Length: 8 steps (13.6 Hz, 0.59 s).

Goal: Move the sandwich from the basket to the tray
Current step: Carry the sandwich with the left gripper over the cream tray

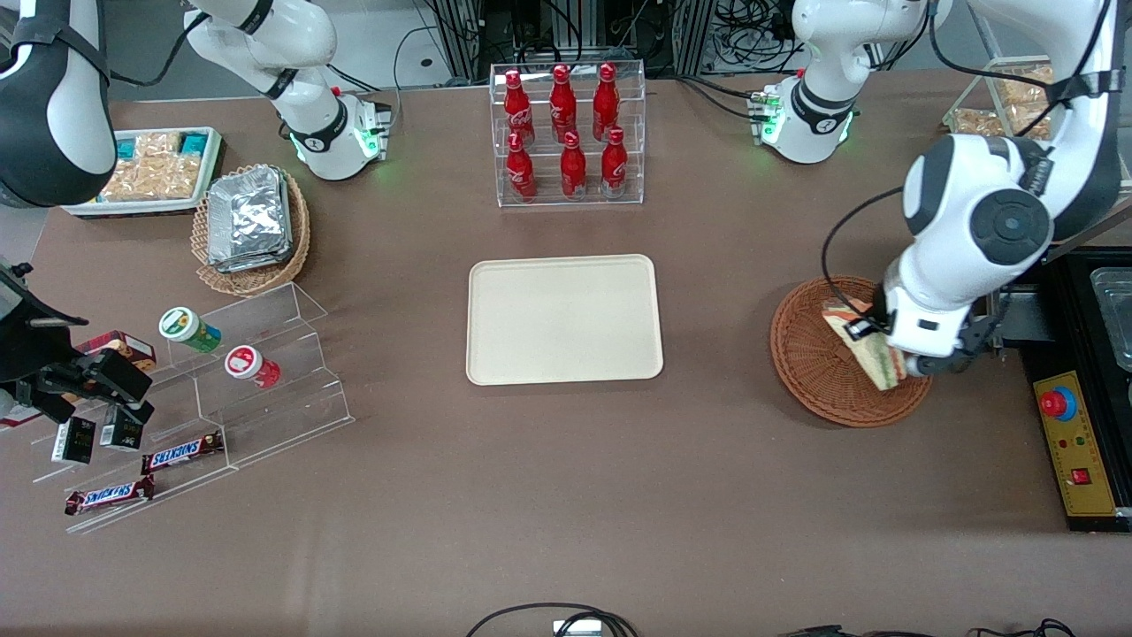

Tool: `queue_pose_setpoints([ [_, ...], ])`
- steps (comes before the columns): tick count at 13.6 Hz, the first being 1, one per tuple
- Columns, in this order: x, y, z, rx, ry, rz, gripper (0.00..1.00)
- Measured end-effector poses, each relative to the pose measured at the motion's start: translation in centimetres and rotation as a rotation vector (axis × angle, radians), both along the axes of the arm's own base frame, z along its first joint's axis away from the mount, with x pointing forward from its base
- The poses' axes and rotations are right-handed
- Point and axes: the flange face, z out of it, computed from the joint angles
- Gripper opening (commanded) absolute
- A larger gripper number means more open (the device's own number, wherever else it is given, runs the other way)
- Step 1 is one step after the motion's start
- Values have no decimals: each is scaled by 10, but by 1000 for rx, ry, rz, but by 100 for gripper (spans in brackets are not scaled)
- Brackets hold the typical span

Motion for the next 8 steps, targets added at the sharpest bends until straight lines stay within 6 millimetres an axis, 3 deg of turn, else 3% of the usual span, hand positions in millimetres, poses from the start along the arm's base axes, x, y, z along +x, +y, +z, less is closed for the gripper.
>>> queue_pose_setpoints([
  [4, -21, -84, 12, -4, -23, -209, 0],
  [8, -54, -165, 4, -4, -39, -384, 0],
])
